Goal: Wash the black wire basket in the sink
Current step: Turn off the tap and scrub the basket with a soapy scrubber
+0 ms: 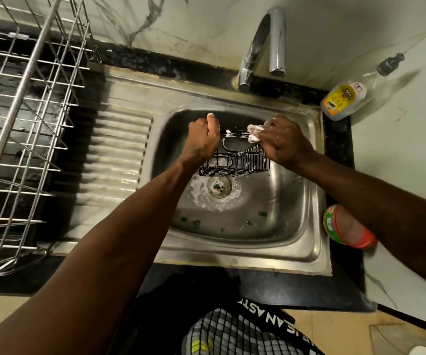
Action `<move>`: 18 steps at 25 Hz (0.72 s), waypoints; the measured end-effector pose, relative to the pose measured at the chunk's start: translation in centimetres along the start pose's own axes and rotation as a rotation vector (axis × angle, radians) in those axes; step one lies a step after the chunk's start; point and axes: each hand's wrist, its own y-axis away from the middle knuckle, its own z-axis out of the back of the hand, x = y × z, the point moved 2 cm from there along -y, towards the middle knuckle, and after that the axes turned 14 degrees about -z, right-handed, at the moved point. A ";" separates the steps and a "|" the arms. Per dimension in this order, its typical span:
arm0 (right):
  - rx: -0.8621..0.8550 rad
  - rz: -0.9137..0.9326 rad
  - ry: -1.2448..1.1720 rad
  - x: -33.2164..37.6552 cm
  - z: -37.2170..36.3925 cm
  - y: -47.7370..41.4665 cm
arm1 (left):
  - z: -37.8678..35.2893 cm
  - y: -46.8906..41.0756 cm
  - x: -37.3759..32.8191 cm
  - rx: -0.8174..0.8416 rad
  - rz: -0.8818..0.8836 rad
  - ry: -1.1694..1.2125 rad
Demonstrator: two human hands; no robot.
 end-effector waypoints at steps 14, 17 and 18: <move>-0.108 -0.518 -0.130 6.3 -1.9 -1.8 | -0.4 2.1 -0.9 -0.167 0.123 0.163; -0.066 -0.493 -0.131 10.5 -3.6 -3.2 | -0.8 1.5 -0.9 -0.247 0.274 0.390; -0.051 -0.446 -0.148 11.6 -4.0 -3.4 | -0.8 1.4 -0.5 -0.269 0.302 0.448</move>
